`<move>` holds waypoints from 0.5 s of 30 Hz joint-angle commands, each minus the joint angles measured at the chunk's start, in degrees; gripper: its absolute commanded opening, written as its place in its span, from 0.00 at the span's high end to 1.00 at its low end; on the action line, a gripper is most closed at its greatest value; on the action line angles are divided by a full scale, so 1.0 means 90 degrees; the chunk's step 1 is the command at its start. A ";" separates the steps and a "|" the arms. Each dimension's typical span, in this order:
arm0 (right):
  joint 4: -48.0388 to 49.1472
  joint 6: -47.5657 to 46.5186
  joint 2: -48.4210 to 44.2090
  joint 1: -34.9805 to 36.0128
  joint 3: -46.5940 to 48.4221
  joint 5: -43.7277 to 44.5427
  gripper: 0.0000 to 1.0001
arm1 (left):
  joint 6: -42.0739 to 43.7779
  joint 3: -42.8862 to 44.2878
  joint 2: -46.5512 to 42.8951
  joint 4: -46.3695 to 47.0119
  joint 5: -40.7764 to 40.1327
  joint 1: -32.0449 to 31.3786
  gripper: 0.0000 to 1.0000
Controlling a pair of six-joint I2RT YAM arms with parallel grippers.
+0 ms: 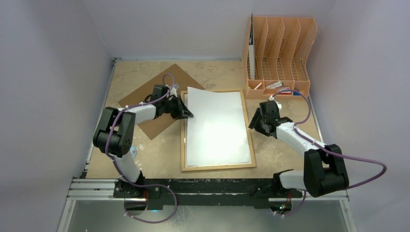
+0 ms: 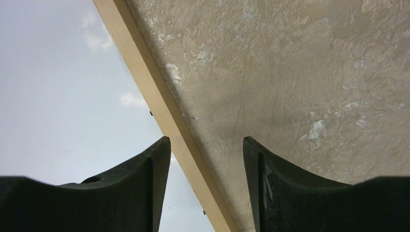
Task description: Put the photo into the frame
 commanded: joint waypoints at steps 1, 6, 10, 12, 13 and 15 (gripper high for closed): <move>0.0133 -0.0007 0.0000 -0.0030 -0.0011 -0.0043 0.41 | 0.0085 0.0152 -0.0010 -0.0097 -0.0157 0.0039 0.98; 0.0165 -0.0017 0.0009 -0.0027 -0.0015 -0.0062 0.41 | 0.0239 0.0355 0.0068 -0.0455 -0.0124 0.0038 0.82; 0.0141 -0.0028 0.0011 -0.0027 0.0017 -0.0081 0.41 | 0.0213 0.0533 0.0089 -0.0485 -0.0048 0.0029 0.71; 0.0133 -0.0037 0.0002 -0.0029 0.0026 -0.0089 0.41 | 0.0233 0.0585 0.0041 -0.0592 -0.0056 0.0029 0.66; 0.0133 -0.0024 -0.0008 -0.0030 0.0025 -0.0089 0.41 | 0.0266 0.0605 -0.0012 -0.0685 -0.0099 0.0029 0.64; 0.0123 -0.0028 -0.0048 -0.0027 0.0024 -0.0110 0.40 | 0.0372 0.0683 -0.0116 -0.1006 -0.0311 0.0029 0.59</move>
